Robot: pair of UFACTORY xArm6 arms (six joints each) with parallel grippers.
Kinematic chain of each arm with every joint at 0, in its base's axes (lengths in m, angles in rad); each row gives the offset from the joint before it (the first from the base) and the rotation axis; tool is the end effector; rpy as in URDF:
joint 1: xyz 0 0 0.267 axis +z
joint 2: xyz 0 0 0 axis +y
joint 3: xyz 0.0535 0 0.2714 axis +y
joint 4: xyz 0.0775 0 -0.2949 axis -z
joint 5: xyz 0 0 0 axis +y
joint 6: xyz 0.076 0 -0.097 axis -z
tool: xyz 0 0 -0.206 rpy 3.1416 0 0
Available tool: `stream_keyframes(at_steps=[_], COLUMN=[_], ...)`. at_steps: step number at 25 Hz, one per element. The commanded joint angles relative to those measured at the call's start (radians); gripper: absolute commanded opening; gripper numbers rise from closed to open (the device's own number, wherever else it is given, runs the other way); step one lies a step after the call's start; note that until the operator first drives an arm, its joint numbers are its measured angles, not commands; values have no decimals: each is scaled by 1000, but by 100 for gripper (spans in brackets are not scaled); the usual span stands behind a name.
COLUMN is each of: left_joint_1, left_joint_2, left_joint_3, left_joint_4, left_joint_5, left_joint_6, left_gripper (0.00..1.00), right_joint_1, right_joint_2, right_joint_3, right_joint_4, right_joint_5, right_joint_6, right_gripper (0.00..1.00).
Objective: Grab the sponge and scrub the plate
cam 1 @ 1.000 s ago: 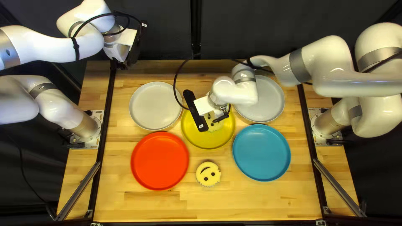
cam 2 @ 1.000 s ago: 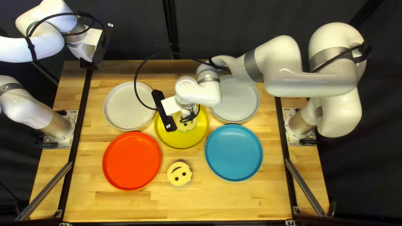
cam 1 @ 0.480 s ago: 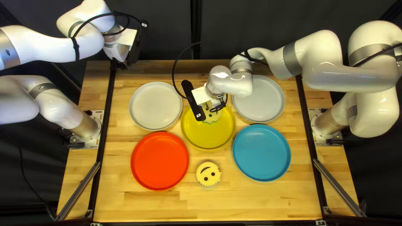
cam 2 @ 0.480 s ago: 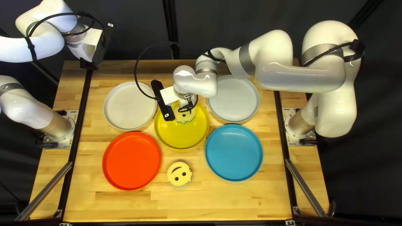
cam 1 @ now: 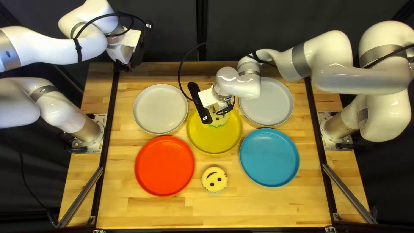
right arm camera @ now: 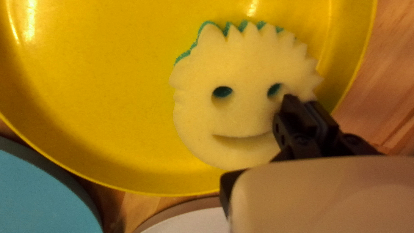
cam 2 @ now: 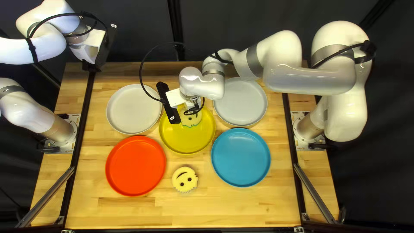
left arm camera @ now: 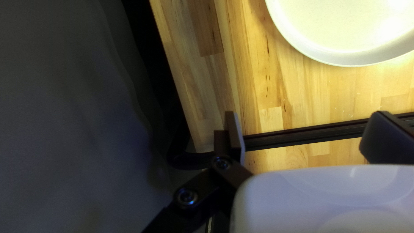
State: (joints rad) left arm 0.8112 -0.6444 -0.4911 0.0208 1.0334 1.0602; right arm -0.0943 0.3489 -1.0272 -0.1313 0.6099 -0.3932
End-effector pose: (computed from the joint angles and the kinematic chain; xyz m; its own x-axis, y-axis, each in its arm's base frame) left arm 0.1938 0.2108 0.1684 0.9658 -0.2573 0.0333 -0.2530 -0.9625 -0.0981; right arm 0.4822 -0.0602 0.0263 0.9186 0.3942 0.0276 0.3898 -0.9154 0.1004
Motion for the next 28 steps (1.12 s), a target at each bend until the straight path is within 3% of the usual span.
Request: stream_keyframes(at_steps=[1,9,19,28], left_joint_1=[0,0,0,0], left_joint_2=[0,0,0,0], left_joint_3=[0,0,0,0], left_joint_4=[0,0,0,0], left_joint_5=[0,0,0,0], left_joint_6=[0,0,0,0], left_gripper=[100,100,100,100], right_joint_1=[45,83,22,-4], right_joint_2=[-38,-82,-51,-113], right_joint_3=[36,86,58,122], right_joint_4=[-16,-71,-177,-253], right_joint_5=[2,-2,-4,-15], right_joint_6=[50,123,109,136], right_gripper=[0,0,0,0])
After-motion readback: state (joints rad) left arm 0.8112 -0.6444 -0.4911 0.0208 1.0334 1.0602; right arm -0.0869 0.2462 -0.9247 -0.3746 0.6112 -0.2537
